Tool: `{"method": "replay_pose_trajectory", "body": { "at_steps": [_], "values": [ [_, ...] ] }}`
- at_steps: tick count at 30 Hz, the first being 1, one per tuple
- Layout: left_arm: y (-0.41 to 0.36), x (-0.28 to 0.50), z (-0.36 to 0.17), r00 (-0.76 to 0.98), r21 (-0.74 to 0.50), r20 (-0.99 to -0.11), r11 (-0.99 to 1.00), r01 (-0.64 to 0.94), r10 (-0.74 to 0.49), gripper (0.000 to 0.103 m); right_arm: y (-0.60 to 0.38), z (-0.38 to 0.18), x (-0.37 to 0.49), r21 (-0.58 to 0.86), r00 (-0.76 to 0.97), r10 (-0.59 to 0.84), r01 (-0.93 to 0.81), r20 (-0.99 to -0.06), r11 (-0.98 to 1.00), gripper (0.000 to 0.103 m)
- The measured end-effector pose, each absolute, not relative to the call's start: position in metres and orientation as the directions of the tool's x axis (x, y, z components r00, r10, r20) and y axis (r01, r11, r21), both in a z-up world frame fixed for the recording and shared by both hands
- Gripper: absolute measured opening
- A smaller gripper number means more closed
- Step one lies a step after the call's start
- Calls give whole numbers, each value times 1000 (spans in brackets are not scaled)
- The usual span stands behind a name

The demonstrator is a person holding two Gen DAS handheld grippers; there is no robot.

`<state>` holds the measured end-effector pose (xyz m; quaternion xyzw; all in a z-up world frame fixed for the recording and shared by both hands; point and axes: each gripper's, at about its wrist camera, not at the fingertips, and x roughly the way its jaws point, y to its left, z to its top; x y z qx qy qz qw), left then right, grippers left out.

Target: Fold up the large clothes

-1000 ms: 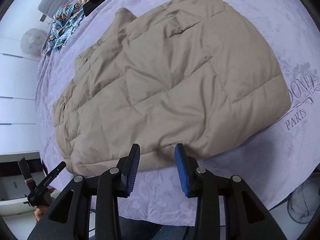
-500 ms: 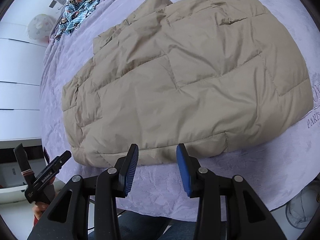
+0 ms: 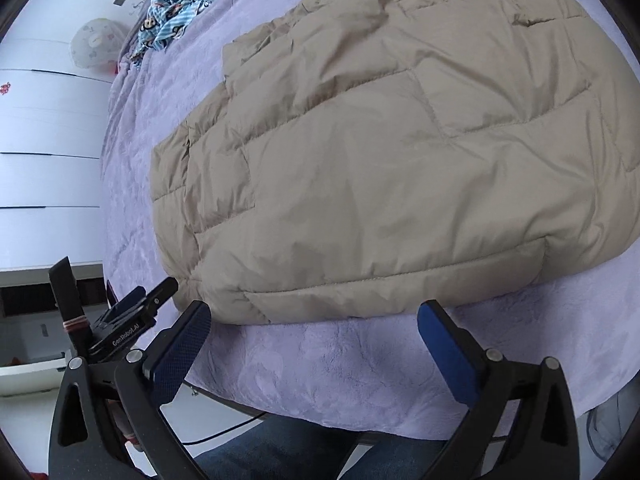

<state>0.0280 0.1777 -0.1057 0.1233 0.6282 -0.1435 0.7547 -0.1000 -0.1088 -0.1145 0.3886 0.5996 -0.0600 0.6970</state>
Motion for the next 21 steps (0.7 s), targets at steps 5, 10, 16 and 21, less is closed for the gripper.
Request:
{"method": "replay_pose_trajectory", "body": {
  "at_steps": [5,10,16,21],
  "values": [
    [199,50,-116,95,-104,-985,932,347,-145,102,-103,-119,-96,465,261,388,571,-884,676,103],
    [214,73,-119,72,-209,-966,911,355,-250,102,-101,-126,-93,469,252,402,595,-880,653,103],
    [227,99,-138,-5,-340,-932,873,350,-361,102,-102,-135,-95,487,253,432,623,-866,612,103],
    [215,107,-164,-125,-475,-878,805,355,-462,102,-101,-134,-99,490,256,435,635,-863,597,103]
  ]
}}
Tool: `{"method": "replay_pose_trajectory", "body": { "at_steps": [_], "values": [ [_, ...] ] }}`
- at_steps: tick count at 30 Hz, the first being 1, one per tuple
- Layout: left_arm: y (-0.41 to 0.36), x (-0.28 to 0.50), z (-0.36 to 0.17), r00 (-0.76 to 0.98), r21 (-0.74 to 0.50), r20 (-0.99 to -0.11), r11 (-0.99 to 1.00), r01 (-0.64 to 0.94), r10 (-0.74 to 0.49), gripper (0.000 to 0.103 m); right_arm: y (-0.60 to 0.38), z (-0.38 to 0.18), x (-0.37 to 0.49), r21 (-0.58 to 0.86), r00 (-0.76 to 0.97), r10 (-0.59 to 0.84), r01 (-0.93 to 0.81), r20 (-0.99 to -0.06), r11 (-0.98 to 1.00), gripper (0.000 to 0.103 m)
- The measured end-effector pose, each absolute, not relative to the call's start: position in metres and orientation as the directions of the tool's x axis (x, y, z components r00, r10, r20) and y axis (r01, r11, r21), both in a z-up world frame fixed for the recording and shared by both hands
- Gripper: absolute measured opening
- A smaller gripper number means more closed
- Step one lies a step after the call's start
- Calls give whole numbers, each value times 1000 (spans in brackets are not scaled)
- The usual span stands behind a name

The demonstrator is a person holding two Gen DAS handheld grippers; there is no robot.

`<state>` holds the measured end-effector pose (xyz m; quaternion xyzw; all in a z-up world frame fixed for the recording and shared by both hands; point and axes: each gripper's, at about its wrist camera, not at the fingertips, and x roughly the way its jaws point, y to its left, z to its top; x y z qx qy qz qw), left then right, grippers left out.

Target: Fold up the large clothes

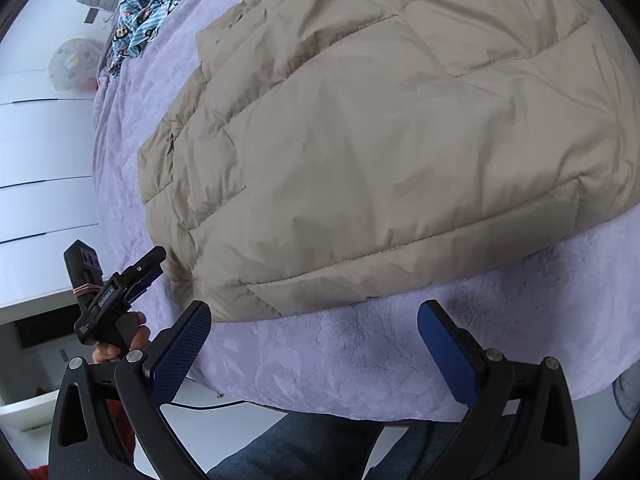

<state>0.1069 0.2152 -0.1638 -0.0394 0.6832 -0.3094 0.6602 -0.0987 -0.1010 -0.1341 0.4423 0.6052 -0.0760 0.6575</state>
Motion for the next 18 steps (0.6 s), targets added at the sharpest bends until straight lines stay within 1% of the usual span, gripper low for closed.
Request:
{"method": "replay_pose_trajectory", "body": {
  "at_steps": [2,7,10,12,14,15,16,17,18],
  "values": [
    [204,112,-177,-188,-537,-843,766,354,-504,102,-100,-132,-99,488,259,431,637,-864,596,103],
    [174,120,-196,-252,-586,-811,721,370,-529,102,-100,-130,-98,474,252,418,643,-873,602,103],
    [157,123,-199,-291,-643,-765,672,367,-574,102,-98,-128,-98,468,247,414,641,-876,609,103],
    [144,121,-205,-340,-664,-748,648,373,-570,102,-97,-127,-98,463,244,409,642,-879,611,103],
    [135,118,-209,-356,-657,-754,639,400,-552,102,-96,-127,-99,459,241,407,647,-881,609,103],
    [133,117,-209,-360,-656,-755,635,408,-548,98,-96,-127,-100,457,241,406,649,-881,608,103],
    [131,117,-208,-360,-658,-753,629,414,-551,90,-96,-128,-100,457,241,405,651,-882,607,103],
    [132,117,-206,-367,-673,-740,615,412,-563,68,-96,-127,-100,456,241,404,652,-882,606,103],
    [132,119,-206,-382,-700,-715,598,391,-586,48,-96,-127,-100,455,242,403,652,-883,606,103]
  ]
}}
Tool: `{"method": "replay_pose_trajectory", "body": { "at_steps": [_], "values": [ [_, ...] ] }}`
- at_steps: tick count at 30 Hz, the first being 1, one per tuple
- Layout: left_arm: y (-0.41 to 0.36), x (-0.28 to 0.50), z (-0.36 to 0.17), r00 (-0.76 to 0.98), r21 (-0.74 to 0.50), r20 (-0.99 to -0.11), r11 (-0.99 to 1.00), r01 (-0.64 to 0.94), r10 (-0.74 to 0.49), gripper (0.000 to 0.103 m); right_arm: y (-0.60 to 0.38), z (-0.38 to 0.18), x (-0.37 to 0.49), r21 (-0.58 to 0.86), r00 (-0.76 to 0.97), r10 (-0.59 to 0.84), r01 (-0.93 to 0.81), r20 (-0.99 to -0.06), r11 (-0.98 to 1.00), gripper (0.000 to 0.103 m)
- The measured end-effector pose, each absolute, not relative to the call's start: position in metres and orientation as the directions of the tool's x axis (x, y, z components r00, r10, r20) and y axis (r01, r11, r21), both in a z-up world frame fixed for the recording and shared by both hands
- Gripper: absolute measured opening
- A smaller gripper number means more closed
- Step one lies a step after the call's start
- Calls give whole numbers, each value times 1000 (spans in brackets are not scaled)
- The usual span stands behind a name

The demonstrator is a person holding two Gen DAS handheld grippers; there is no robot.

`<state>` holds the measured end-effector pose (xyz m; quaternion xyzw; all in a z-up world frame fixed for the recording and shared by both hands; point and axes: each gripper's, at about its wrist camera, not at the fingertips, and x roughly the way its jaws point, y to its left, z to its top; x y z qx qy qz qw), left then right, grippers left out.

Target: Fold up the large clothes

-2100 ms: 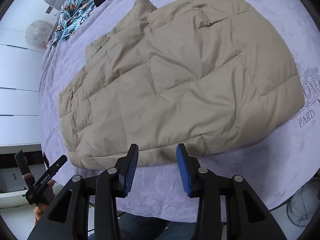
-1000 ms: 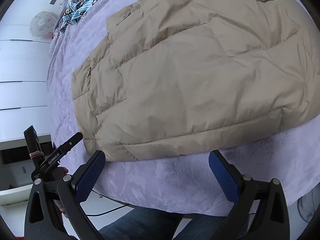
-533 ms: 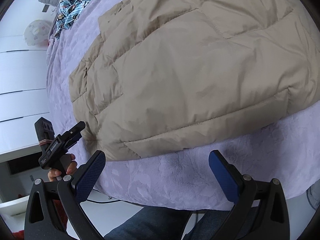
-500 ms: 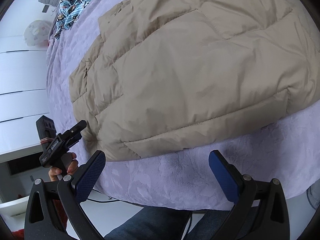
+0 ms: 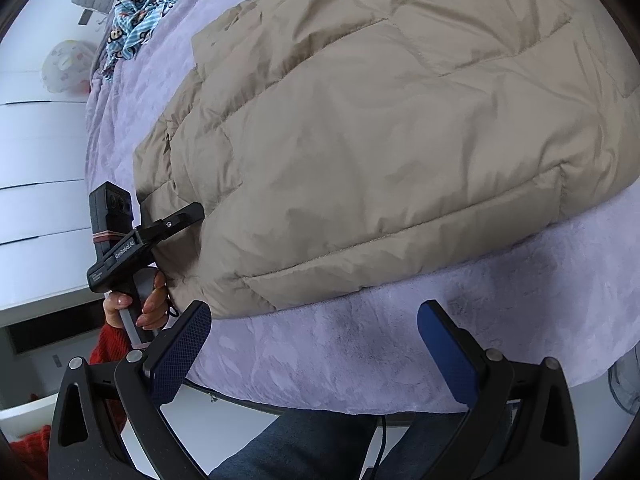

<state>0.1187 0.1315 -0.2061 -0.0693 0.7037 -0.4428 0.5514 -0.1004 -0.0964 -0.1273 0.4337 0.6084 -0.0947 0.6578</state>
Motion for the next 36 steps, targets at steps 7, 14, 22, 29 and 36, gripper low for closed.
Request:
{"method": "replay_pose_trajectory", "body": {
  "at_steps": [7,14,22,29,36],
  "values": [
    [128,107,-153,-329,-748,-658,539,387,-677,27,-113,-114,-90,437,274,341,619,-899,653,103],
    [92,84,-84,-261,-710,-681,530,463,-685,27,-156,-111,-57,396,342,233,557,-910,730,24],
    [37,58,-12,-231,-676,-699,521,521,-677,27,-203,-166,-25,545,414,365,513,-834,663,18],
    [-52,17,5,-184,-542,-808,585,603,-560,27,-208,-221,2,647,405,506,510,-762,567,6],
    [-107,7,11,-217,-497,-847,578,648,-485,27,-245,-206,-28,712,447,561,526,-697,465,4]
  ]
}}
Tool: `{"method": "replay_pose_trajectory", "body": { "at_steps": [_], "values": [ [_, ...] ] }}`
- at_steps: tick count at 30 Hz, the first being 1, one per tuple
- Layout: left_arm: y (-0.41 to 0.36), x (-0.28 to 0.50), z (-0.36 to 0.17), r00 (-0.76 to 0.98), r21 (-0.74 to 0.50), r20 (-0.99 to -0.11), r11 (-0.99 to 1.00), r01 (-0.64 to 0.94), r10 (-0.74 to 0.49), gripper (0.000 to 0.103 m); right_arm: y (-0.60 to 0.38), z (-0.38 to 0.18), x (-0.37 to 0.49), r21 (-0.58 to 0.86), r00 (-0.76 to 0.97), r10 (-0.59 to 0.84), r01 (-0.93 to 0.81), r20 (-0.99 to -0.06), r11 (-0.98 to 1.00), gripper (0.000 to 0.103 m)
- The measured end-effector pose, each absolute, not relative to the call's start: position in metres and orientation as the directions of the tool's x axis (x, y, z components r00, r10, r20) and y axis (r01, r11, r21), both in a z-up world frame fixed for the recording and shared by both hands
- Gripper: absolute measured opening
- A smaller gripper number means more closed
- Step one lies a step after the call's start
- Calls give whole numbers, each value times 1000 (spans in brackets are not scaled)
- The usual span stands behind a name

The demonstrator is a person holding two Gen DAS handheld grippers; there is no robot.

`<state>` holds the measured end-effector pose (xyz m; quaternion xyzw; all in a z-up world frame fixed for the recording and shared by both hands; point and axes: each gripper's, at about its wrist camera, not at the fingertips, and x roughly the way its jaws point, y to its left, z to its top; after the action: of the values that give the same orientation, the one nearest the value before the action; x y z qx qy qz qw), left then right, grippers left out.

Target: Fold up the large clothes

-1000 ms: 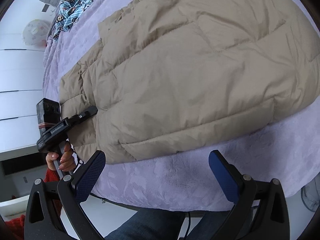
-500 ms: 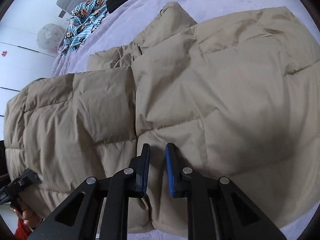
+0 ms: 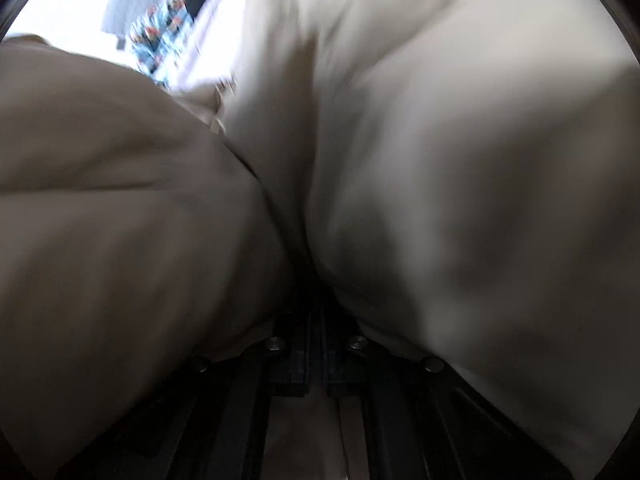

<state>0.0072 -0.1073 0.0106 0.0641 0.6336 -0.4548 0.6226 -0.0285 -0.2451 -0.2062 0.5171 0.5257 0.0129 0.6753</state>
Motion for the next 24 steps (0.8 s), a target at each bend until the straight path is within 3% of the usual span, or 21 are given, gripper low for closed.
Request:
{"method": "replay_pose_trajectory", "body": {
  "at_steps": [2,4,6,10,13,15,17,21,24],
  "values": [
    [-125,2,8,-232,-480,-860,567,670,-454,28,-265,-184,-58,716,492,521,517,-697,470,5],
    [-137,7,3,-268,-491,-857,543,681,-439,39,-284,-169,-89,712,527,480,529,-702,461,5],
    [-159,4,-6,-350,-557,-821,494,668,-452,67,-299,-160,-125,708,554,442,556,-706,435,5],
    [-196,-3,-30,-468,-640,-755,363,677,-459,70,-308,-152,-180,681,566,379,606,-732,411,5],
    [-229,-6,-54,-488,-642,-757,355,679,-435,70,-302,-141,-212,654,562,336,632,-756,415,7],
    [-244,-11,-67,-490,-636,-763,355,685,-422,70,-295,-128,-230,641,568,302,635,-766,432,24],
    [-249,-14,-71,-478,-621,-775,362,695,-414,70,-283,-111,-241,658,604,277,614,-747,437,89],
    [-254,-19,-68,-440,-582,-804,382,718,-399,70,-259,-83,-243,748,693,318,494,-647,444,92],
    [-259,-23,-57,-354,-529,-822,368,765,-445,70,-244,-88,-212,721,668,321,487,-671,492,92]
  ]
}}
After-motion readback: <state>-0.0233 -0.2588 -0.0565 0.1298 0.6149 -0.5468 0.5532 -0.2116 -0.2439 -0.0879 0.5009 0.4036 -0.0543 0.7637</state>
